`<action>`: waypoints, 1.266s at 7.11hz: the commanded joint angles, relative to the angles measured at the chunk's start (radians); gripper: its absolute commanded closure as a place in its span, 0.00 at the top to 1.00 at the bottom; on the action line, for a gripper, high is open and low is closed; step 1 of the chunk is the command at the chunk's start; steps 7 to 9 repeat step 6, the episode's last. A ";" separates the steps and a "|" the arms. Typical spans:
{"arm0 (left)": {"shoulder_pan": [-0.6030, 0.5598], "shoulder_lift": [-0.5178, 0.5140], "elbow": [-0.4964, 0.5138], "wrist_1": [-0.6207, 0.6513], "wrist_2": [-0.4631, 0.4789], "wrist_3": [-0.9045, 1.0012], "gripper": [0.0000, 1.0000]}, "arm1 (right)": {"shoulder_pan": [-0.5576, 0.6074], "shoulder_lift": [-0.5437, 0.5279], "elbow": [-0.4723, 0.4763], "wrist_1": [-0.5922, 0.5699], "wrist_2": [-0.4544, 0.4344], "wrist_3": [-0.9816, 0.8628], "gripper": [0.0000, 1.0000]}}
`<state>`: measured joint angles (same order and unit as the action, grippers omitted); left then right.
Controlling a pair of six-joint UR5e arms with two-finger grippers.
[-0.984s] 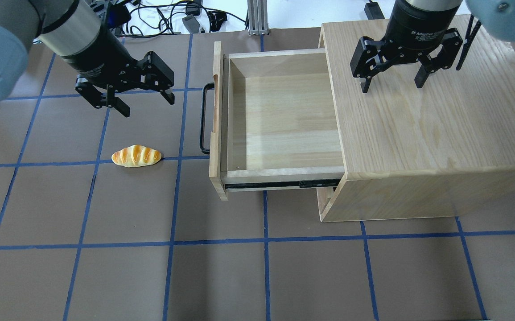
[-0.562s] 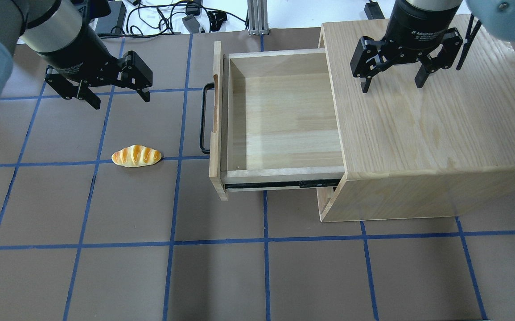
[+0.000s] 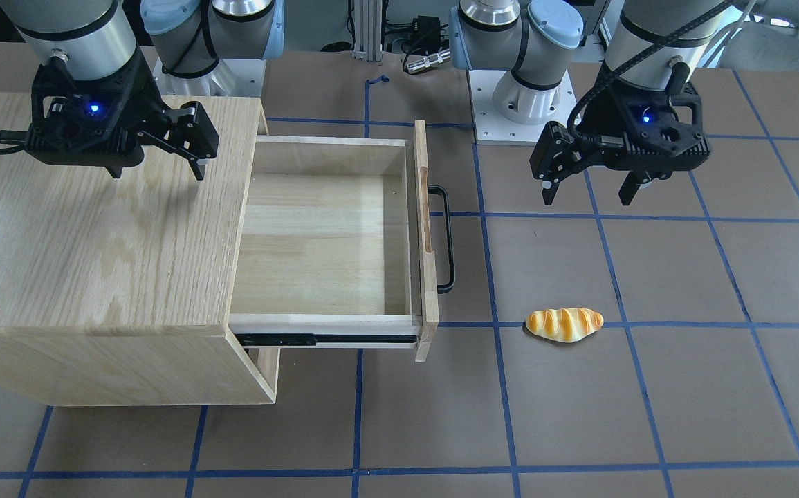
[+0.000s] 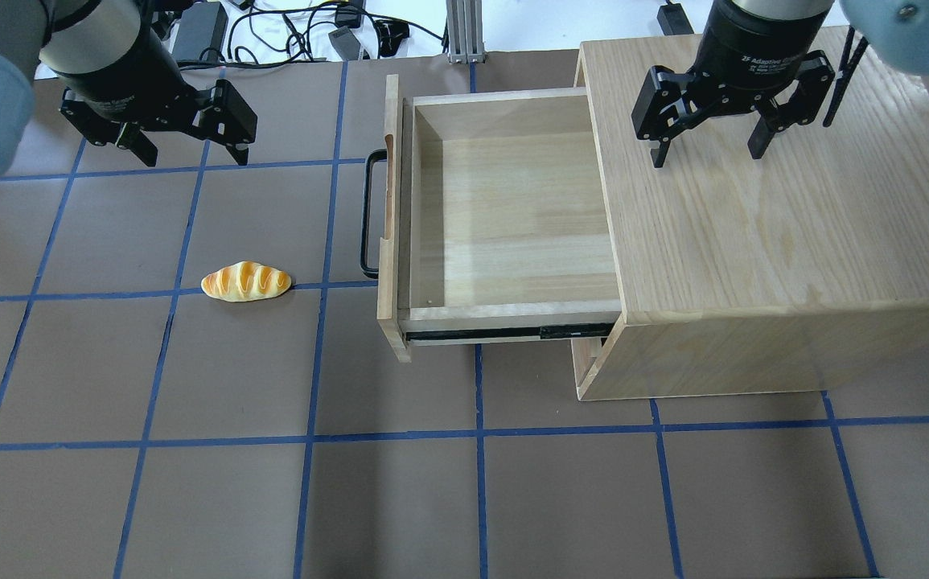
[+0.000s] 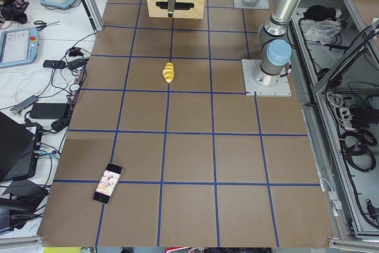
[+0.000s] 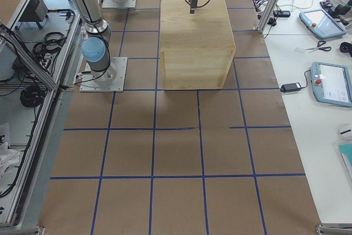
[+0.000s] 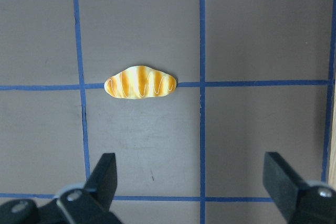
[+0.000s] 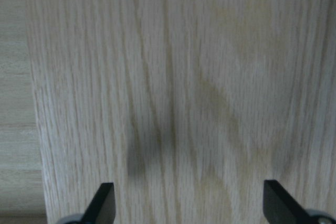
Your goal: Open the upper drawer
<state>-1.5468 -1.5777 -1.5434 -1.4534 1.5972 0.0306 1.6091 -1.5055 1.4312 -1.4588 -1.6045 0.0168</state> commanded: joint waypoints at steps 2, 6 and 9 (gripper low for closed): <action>0.004 -0.005 0.005 0.005 -0.016 -0.009 1.00 | 0.000 0.001 0.000 0.000 0.000 0.000 1.00; 0.004 -0.005 0.000 0.005 -0.017 -0.012 1.00 | 0.000 0.001 0.000 0.000 0.000 0.000 1.00; 0.004 -0.005 0.000 0.005 -0.017 -0.012 1.00 | 0.000 0.001 0.000 0.000 0.000 0.000 1.00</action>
